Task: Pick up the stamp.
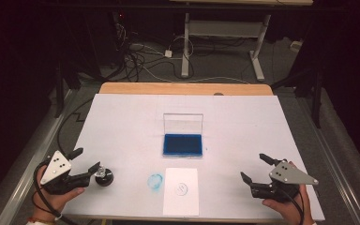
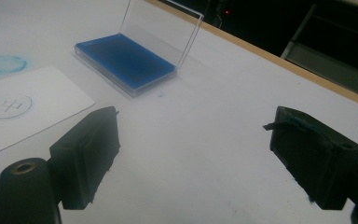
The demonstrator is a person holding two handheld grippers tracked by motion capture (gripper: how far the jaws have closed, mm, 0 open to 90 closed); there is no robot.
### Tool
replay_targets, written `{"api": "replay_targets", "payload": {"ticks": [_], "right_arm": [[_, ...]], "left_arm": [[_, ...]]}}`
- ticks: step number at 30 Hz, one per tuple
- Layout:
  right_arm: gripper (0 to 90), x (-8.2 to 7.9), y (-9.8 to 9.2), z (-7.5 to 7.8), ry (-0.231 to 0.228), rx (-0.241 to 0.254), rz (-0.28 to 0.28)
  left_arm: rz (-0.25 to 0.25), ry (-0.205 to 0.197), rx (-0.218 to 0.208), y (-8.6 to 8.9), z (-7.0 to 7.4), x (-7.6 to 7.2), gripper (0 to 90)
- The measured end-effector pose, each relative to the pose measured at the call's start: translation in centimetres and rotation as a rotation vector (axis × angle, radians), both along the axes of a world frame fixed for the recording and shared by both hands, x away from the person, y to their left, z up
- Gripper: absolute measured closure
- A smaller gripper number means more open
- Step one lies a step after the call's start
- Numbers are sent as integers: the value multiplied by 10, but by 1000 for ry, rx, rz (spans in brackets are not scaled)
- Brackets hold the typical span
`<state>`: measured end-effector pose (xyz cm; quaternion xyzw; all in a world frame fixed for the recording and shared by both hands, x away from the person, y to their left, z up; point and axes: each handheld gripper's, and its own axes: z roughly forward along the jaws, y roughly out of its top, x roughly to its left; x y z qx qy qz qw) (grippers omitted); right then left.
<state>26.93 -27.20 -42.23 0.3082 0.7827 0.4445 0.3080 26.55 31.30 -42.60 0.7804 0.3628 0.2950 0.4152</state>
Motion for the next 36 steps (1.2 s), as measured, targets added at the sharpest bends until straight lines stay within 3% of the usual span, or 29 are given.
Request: {"api": "replay_targets", "payload": {"ticks": [11,25,28,29,31,34,36], "right_arm": [[156,4,2,-1,9,-1,-13],[156,6,9,-2,14,-19,10],[156,5,10,-3,21,-29,17],[156,5,11,-3,20,-33,19],[156,5,12,-3,24,-35,19],[156,8,14,-4,31,-42,28],[156,9,15,-5,33,-43,32]], "left_arm": [[-46,43,-24,-12,-2,1,243],[-71,52,6,-19,-1,-6,243],[-72,80,9,-18,-1,-6,243],[-84,107,4,-17,1,-6,242],[-81,108,6,-16,2,-8,242],[-100,143,8,-15,1,-8,242],[-117,188,8,-14,-2,-6,240]]}}
